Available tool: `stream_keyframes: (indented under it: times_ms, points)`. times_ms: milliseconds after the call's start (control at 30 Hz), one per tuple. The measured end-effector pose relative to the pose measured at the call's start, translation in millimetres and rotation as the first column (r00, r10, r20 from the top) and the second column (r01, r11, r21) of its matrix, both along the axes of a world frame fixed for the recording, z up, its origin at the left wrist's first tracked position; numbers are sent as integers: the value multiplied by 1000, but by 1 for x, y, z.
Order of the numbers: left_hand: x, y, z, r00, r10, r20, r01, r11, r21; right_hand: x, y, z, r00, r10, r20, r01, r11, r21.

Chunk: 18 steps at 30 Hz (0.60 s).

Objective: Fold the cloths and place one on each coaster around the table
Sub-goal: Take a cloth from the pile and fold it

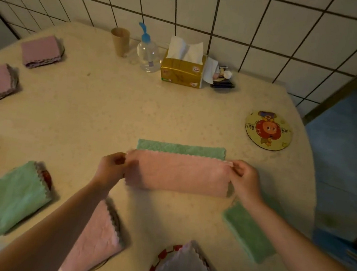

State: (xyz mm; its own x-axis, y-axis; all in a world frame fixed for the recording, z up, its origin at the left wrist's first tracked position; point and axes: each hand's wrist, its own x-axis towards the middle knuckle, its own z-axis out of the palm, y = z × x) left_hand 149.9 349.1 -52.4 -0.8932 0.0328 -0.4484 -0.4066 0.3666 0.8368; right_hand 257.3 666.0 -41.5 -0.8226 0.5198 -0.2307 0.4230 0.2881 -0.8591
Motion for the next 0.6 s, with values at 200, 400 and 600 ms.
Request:
stream_keyframes:
  times_ms: [200, 400, 600]
  points:
    - [-42, 35, -35, 1000, 14, 0, -14, 988, -152, -53, 12, -34, 989, -71, 131, 77, 996, -41]
    - [-51, 40, -44, 994, -53, -94, 27, 965, -260, -60, 20, -47, 989, -38, 142, 30, 998, 61]
    - [-57, 44, -51, 995, -52, -90, 20, 945, -327, -71, 22, -54, 983, -33, 180, 2, 985, 170]
